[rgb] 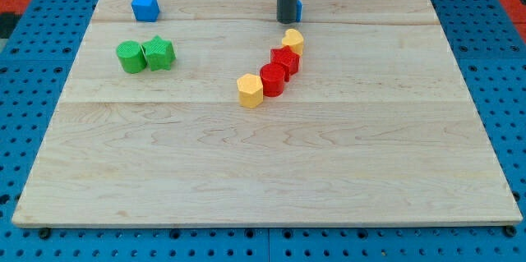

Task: Push the yellow heart to the top right corner of the board

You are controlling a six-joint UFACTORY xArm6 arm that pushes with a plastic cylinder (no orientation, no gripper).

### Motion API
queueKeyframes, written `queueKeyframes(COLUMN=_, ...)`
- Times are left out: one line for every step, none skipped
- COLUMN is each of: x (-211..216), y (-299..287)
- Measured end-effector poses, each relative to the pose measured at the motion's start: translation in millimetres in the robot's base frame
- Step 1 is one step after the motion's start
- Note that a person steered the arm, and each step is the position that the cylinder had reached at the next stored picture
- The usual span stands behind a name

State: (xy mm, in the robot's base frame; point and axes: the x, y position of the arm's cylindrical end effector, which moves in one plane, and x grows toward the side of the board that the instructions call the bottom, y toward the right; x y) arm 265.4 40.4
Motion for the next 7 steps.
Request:
queueKeyframes(x=-5, y=13)
queueKeyframes(x=-2, y=64)
queueKeyframes(x=-2, y=90)
queueKeyframes(x=-3, y=90)
queueKeyframes(x=-3, y=90)
queueKeyframes(x=-4, y=90)
queueKeyframes(x=-4, y=90)
